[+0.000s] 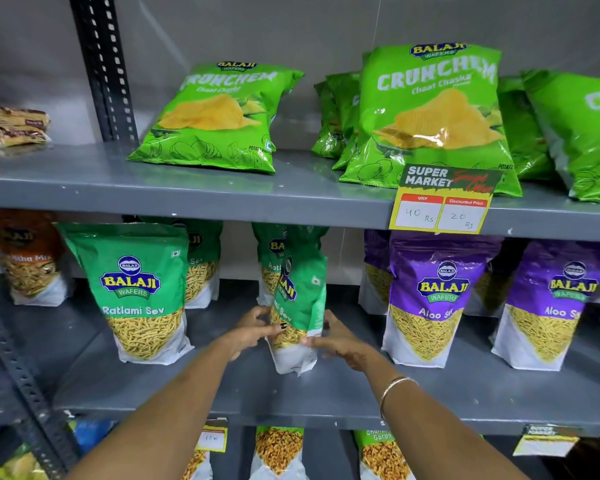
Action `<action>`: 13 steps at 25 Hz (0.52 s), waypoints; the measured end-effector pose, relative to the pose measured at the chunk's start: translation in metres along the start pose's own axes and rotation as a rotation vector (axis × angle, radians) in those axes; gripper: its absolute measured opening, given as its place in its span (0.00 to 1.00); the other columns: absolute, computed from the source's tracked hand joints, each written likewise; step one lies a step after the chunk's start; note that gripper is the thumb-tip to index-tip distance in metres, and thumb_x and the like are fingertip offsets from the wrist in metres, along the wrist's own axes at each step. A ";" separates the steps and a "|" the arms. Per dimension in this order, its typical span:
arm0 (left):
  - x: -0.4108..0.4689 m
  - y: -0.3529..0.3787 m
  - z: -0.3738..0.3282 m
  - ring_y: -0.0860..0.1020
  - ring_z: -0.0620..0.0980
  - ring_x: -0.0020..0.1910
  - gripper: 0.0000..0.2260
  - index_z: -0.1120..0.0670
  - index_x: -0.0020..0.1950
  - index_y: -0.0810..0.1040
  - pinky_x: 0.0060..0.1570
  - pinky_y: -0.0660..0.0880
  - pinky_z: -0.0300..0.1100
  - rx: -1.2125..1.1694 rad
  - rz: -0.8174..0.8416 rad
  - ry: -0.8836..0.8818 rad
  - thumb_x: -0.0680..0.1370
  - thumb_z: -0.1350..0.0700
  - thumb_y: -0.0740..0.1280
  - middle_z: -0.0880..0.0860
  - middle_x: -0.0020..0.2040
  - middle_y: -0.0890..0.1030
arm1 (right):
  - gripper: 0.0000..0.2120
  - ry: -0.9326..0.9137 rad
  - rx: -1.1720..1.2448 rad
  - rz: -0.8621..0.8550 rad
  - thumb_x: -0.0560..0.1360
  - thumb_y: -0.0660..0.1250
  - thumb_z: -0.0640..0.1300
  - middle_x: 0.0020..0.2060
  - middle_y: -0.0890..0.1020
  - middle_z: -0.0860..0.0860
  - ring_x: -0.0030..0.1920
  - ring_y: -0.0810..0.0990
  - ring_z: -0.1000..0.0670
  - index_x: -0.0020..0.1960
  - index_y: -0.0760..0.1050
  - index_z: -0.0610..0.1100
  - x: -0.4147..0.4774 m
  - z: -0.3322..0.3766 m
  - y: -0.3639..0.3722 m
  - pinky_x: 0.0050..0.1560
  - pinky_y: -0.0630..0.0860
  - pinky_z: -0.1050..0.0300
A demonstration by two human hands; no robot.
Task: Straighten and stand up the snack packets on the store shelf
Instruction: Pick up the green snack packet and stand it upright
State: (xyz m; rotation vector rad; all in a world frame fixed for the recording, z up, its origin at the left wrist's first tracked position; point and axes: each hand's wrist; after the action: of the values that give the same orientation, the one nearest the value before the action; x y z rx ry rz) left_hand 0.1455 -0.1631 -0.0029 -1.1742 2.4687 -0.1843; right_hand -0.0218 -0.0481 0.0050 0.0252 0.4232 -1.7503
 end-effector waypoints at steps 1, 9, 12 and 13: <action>0.002 0.001 0.000 0.73 0.51 0.57 0.17 0.55 0.60 0.71 0.49 0.71 0.39 0.023 -0.047 0.027 0.73 0.58 0.71 0.52 0.54 0.74 | 0.29 0.006 0.003 0.007 0.71 0.72 0.40 0.57 0.77 0.50 0.50 0.78 0.54 0.68 0.63 0.44 -0.003 0.001 -0.005 0.38 0.77 0.61; 0.007 0.008 -0.002 0.74 0.55 0.55 0.25 0.59 0.66 0.70 0.53 0.69 0.42 0.039 -0.251 0.044 0.71 0.61 0.72 0.63 0.58 0.75 | 0.24 0.003 0.218 -0.163 0.70 0.70 0.29 0.50 0.77 0.43 0.52 0.79 0.43 0.62 0.65 0.36 0.014 0.002 -0.030 0.48 0.78 0.50; 0.006 0.007 -0.002 0.74 0.54 0.52 0.11 0.56 0.43 0.72 0.44 0.70 0.40 0.088 -0.331 0.050 0.69 0.61 0.74 0.58 0.50 0.76 | 0.31 -0.084 0.271 -0.070 0.68 0.71 0.27 0.63 0.77 0.37 0.63 0.76 0.39 0.68 0.64 0.34 0.021 -0.001 -0.032 0.62 0.76 0.47; 0.005 0.009 -0.002 0.74 0.53 0.50 0.12 0.56 0.42 0.70 0.44 0.72 0.43 0.081 -0.316 0.047 0.69 0.61 0.74 0.57 0.48 0.76 | 0.31 -0.123 0.265 -0.047 0.68 0.71 0.26 0.64 0.76 0.37 0.62 0.77 0.40 0.68 0.64 0.34 0.022 0.000 -0.029 0.57 0.79 0.53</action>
State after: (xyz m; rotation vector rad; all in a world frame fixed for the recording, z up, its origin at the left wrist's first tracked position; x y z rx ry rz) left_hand 0.1359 -0.1613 -0.0050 -1.5339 2.2765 -0.3994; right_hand -0.0546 -0.0637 0.0076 0.0970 0.1013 -1.8330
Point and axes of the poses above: each hand's wrist, its own x-axis towards the middle knuckle, its own y-axis out of the palm, z = x × y
